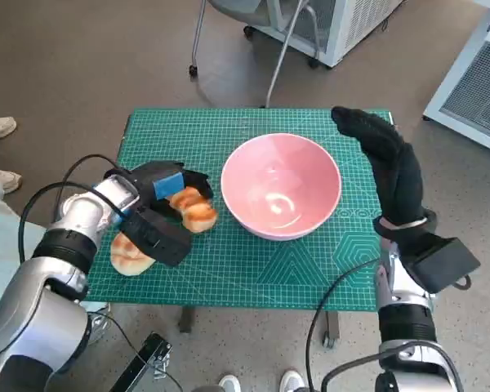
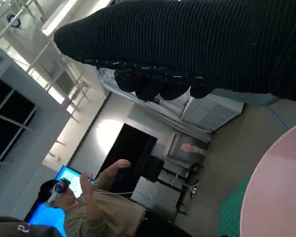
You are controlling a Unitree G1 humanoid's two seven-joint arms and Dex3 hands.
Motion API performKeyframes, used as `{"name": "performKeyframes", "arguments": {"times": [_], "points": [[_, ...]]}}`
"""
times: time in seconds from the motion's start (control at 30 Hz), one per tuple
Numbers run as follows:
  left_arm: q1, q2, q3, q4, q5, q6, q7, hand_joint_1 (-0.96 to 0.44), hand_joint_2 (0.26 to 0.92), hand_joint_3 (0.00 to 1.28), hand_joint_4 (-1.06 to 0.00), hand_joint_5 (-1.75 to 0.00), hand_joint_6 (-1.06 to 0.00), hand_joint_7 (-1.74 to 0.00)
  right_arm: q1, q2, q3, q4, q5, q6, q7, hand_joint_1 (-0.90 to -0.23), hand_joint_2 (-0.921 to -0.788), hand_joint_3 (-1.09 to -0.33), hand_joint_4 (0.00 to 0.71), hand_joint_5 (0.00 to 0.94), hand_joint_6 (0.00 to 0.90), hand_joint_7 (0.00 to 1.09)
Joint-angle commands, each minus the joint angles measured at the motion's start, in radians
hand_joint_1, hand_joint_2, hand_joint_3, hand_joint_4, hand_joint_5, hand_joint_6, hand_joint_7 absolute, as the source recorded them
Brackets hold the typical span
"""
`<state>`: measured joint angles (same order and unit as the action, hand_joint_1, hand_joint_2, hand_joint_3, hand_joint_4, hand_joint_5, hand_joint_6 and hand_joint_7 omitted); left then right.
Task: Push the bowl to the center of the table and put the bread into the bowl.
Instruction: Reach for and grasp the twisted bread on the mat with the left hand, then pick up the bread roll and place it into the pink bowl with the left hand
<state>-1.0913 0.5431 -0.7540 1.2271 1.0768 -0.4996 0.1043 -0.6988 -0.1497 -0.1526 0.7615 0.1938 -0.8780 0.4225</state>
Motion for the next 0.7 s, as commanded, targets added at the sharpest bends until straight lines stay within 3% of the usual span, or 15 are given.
{"name": "performKeyframes", "arguments": {"times": [0.03, 0.37, 0.7], "points": [[-0.017, 0.008, 0.003, 0.023, -0.028, -0.033, -0.017, 0.0, 0.921, 0.14, -0.53, -1.31, -0.62, -1.2, 0.025, 0.004, 0.002, 0.008, 0.005, 0.011, 0.0, -0.582, -0.921, -0.761, 0.418, 0.045, 0.042, 0.86], [-0.079, 0.109, 0.09, -0.013, -0.133, -0.079, -0.072, 0.0, 0.921, 0.13, -0.51, -1.29, -0.66, -1.18, 0.037, 0.005, 0.002, -0.004, 0.006, 0.019, -0.004, -0.569, -0.921, -0.762, 0.42, 0.045, 0.046, 0.85], [-0.124, 0.21, 0.236, -0.128, -0.255, -0.079, -0.094, 0.0, 0.92, 0.12, -0.51, -1.34, -0.7, -1.1, 0.037, 0.006, 0.005, -0.007, 0.003, 0.024, -0.007, -0.573, -0.921, -0.761, 0.421, 0.044, 0.049, 0.85]]}}
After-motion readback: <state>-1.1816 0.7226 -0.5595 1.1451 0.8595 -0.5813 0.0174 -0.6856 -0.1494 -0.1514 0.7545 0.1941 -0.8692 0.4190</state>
